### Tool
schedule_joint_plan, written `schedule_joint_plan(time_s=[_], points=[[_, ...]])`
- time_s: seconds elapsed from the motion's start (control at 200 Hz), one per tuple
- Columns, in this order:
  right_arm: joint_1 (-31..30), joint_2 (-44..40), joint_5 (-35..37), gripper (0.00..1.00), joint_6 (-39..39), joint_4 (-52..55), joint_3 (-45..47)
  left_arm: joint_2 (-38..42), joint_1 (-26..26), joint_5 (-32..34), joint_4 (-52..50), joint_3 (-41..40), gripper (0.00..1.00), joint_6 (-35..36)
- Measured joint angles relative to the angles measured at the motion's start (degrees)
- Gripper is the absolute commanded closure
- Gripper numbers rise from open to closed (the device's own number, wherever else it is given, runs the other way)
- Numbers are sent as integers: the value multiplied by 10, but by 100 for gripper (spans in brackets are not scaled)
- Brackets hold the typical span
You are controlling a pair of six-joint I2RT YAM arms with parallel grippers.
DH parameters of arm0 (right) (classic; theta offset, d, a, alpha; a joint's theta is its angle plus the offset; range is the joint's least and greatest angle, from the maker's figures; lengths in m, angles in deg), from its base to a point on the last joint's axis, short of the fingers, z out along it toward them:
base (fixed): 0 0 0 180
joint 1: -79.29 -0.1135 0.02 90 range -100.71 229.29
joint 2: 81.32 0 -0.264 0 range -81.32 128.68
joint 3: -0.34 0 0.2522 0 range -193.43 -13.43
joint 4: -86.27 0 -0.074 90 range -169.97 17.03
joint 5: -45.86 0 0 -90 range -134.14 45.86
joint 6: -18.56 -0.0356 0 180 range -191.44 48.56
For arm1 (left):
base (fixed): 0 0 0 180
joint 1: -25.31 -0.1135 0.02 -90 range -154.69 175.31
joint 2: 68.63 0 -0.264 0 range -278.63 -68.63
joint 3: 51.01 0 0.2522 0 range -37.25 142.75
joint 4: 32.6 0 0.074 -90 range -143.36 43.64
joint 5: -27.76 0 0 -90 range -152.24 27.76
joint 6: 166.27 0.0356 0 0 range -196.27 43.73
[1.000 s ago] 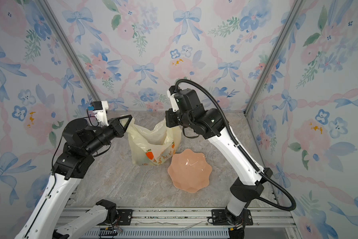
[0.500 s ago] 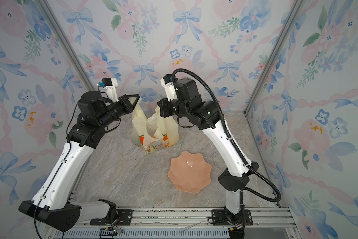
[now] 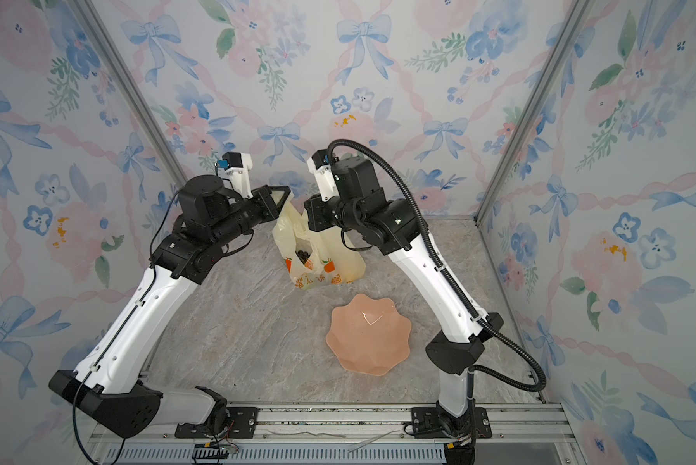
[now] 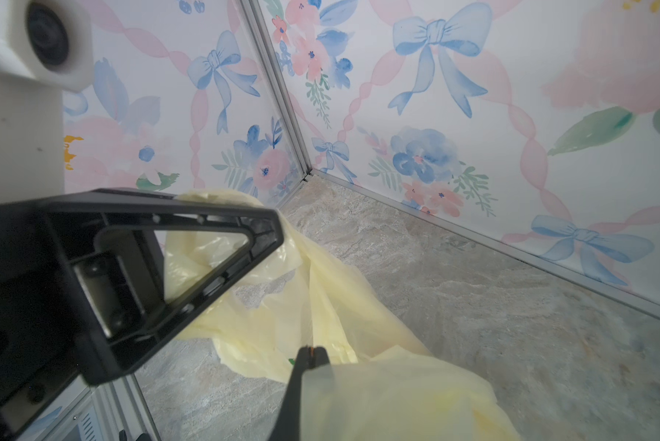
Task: Place the fruits into the plastic bag
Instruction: Pick up the plastic bag from the center of the table, then place the plastic bag at the center of the table.
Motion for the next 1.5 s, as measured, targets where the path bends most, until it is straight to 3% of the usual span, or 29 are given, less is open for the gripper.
schedule_joint_plan(time_s=[0.63, 0.71, 0.755, 0.785, 0.825, 0.88, 1.05, 1.205, 1.305, 1.5], points=[[48, 52, -81, 100, -35, -2, 22, 17, 2, -31, 56, -170, 100, 2], [57, 59, -90, 93, -40, -9, 35, 18, 2, -35, 70, -186, 100, 2], [63, 59, -96, 83, -44, -13, 47, 18, 2, -36, 75, -196, 100, 2], [68, 59, -99, 72, -47, -16, 56, 19, 2, -37, 77, -202, 100, 2], [73, 59, -103, 60, -54, -21, 67, 18, 3, -38, 78, -207, 95, 2], [81, 59, -108, 52, -56, -30, 85, 19, 3, -40, 80, -212, 86, 2], [93, 58, -118, 17, -70, -55, 147, 19, 3, -47, 87, -215, 41, 3], [96, 42, -118, 0, -70, -63, 191, 23, 3, -54, 92, -219, 21, 4], [96, 12, -114, 4, -70, -64, 213, 32, 3, -57, 93, -225, 14, 10], [96, -77, -102, 3, -70, -66, 263, 65, 3, -59, 80, -231, 10, 21]])
